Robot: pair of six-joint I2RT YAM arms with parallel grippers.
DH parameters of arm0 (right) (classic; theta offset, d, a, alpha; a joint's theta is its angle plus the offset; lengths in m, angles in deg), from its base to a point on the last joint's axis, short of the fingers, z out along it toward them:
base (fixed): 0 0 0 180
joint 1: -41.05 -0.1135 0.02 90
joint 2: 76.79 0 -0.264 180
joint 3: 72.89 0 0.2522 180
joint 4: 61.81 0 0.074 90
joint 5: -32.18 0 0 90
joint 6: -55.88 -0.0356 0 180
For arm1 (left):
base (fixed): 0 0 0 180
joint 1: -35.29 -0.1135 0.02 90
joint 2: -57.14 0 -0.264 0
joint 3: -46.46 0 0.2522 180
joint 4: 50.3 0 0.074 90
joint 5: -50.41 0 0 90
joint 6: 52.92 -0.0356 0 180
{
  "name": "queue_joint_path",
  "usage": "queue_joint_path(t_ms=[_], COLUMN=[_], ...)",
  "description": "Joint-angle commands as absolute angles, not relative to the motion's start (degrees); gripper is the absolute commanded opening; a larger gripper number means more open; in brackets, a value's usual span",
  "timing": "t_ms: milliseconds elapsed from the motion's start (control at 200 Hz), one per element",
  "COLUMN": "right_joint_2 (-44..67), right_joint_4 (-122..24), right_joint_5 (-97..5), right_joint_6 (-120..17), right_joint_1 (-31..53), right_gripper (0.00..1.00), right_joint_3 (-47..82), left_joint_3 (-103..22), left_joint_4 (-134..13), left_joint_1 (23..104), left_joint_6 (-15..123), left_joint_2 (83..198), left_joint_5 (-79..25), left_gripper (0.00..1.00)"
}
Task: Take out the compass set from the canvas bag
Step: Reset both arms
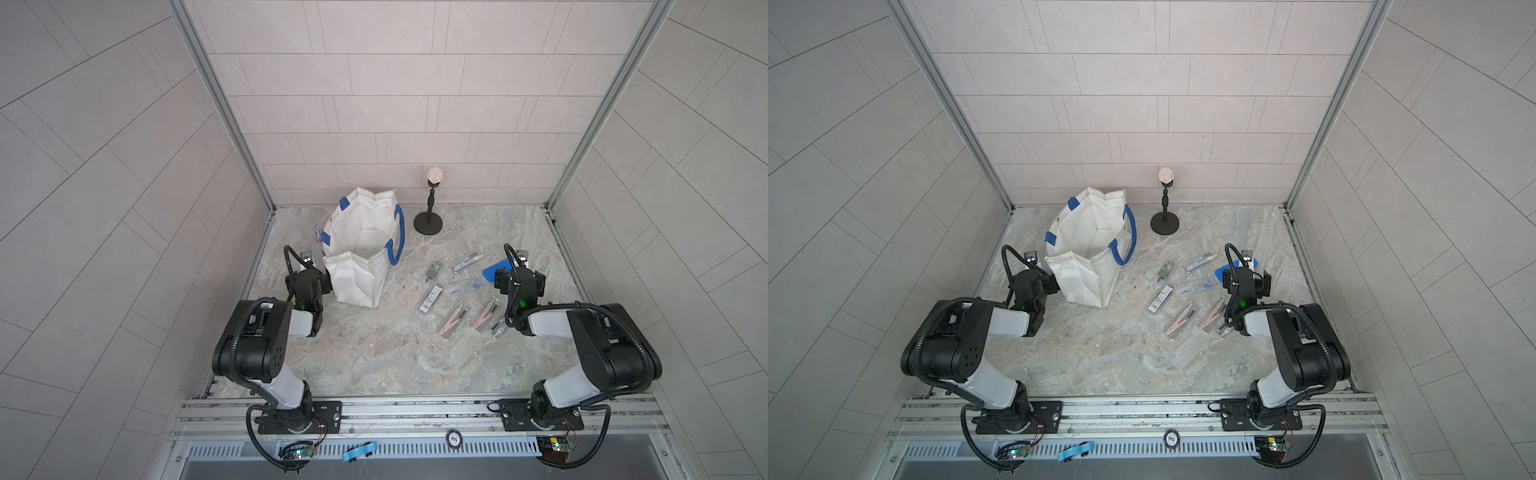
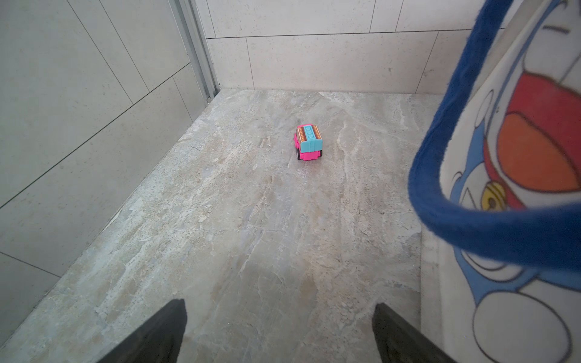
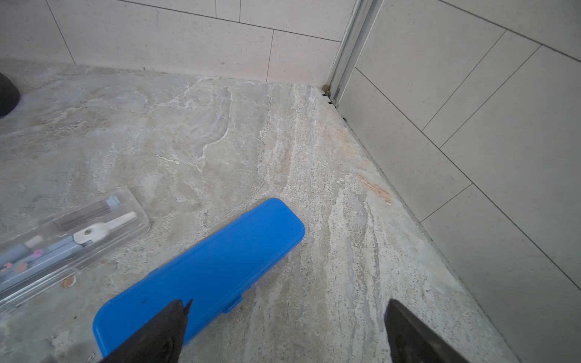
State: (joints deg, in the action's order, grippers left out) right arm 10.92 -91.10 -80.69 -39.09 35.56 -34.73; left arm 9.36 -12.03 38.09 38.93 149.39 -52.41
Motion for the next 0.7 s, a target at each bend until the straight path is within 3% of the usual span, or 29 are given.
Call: queue_joint_path(t_ms=[0,250,470,695], right_joint_2=[9.7,9.8,9.5,9.5], right_joint_4=[-91.0,-90.9,-91.7,-92.2], right_joint_5=[-80.6,-80.5,-80.6,-80.4], right_joint_6=[-39.2,-39.2,-39.3,-39.1], right_joint_1=[35.6,35.7,35.6,35.6], right_gripper=[1.00,1.00,1.00,1.00], right_joint_3=[-35.1,-35.1,-35.6,-35.9], left_joint_3=[9.8,10.3,21.8,19.2], left_joint_4=[-11.0,-10.3,12.6,7.1], left_joint_1=[38.4,38.3,38.4,38.4], left_joint_6=[38.1,38.2,39.3,39.7], left_joint_2=[148.4,148.4,150.1,149.4], left_joint_5=[-51.7,-51.2,-53.8,-55.4], left_gripper=[1.00,1.00,1.00,1.00])
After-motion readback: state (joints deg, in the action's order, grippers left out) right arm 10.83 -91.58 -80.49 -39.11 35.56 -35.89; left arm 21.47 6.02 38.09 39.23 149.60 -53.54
